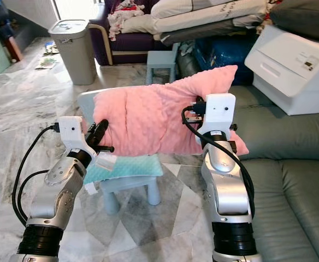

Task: Move the pillow to the sofa

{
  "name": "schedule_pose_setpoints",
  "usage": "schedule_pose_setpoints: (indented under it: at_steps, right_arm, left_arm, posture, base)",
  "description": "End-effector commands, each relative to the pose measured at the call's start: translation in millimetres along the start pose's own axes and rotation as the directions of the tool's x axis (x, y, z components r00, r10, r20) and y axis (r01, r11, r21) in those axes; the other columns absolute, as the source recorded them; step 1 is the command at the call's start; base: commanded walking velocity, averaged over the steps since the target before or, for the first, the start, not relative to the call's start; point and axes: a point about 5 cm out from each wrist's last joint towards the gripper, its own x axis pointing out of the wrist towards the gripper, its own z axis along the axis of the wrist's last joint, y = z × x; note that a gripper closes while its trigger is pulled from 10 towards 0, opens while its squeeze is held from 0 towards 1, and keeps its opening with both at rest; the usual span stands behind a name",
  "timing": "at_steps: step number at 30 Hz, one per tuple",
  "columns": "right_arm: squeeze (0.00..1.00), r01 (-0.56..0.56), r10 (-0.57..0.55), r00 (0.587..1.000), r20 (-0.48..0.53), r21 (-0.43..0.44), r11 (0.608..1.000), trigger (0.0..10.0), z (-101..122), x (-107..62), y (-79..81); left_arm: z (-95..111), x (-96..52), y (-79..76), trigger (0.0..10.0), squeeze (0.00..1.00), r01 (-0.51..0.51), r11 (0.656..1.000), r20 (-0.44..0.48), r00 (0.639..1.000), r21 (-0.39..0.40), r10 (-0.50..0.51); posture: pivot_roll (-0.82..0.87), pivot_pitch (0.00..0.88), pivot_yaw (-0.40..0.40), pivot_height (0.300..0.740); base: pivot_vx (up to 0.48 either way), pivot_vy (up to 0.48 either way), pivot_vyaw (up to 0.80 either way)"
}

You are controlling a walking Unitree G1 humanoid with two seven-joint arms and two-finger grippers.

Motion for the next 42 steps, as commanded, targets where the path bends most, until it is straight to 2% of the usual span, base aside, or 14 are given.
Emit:
schedule_pose_setpoints:
  at_steps: [1,21,28,42]
  right_arm:
    - [0.0,-0.001,0.001,1.0,0.024,0.01,1.0,10.0,6.2,-0.1,0.8]
    - [0.0,0.002,-0.003,1.0,0.027,0.012,1.0,10.0,6.5,-0.9,0.4]
    - [0.0,-0.005,0.005,0.999,0.045,0.007,1.0,10.0,8.7,-1.4,1.5]
    - [0.0,0.007,-0.007,0.999,0.046,0.008,1.0,10.0,8.7,-2.2,0.5]
  left_arm:
    - [4.1,2.3,2.7,10.0,0.0,-0.013,1.0,0.007,1.0,0.005,0.013]
    - [0.9,2.7,5.0,10.0,0.0,-0.021,1.0,-0.008,1.0,0.0,0.021]
    - [0.7,2.3,4.9,10.0,0.0,-0.019,1.0,-0.011,1.0,0.003,0.019]
    - [1.6,4.0,3.7,10.0,0.0,0.002,0.999,-0.009,1.0,0.036,-0.002]
  posture:
    - [-0.17,0.0,0.024,0.74]
    - [-0.18,0.0,0.026,0.74]
    - [-0.17,0.0,0.025,0.74]
    - [-0.18,0.0,0.034,0.74]
  base:
    - [0.0,0.0,-0.77]
    - [0.0,0.0,-0.77]
    - [0.0,0.035,0.0]
    - [0.0,0.461,0.0]
